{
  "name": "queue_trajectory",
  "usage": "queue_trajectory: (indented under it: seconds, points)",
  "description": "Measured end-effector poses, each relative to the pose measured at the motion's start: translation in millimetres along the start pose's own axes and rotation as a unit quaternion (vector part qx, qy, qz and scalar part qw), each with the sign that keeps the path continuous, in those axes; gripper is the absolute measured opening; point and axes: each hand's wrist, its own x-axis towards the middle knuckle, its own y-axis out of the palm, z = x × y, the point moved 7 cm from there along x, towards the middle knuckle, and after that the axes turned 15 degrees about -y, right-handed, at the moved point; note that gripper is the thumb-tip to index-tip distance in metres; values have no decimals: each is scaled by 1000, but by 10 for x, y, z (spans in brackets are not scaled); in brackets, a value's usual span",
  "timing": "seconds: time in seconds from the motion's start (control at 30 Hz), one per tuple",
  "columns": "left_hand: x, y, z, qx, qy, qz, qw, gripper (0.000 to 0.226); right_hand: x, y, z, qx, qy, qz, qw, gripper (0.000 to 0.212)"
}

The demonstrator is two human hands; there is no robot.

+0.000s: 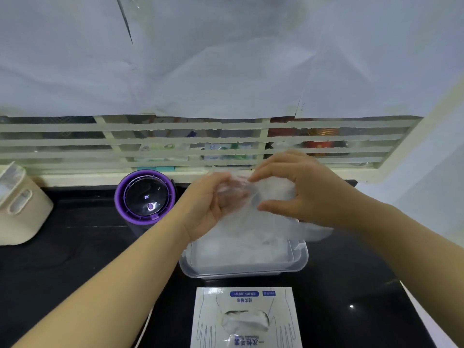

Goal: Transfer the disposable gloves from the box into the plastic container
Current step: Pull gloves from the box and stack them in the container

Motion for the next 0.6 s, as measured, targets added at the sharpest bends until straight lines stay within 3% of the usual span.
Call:
queue_trajectory:
  seconds: [0.1,0.17,0.27,0.4,0.53,0.6]
  points:
    - [31,-204,83,205,9,-49,977,28,-24,303,32,-47,-13,128,991,54]
    - [119,-425,166,355,18,-144,924,22,-102,570,-57,-62,16,198,978,60]
    - [245,-619,305,487,6,-242,839,13,-185,956,-207,-66,44,253,964,56]
    - [375,-529,437,594,17,-244,767,11,-212,1327,-313,-55,46,291,954,49]
    - [474,-544,526,731,8,-263,629,32,-209,1600,-393,-24,54,323,945,48]
    - [465,-541,568,762,-5,-261,592,47,-217,1743,-426,-11,55,340,939,49]
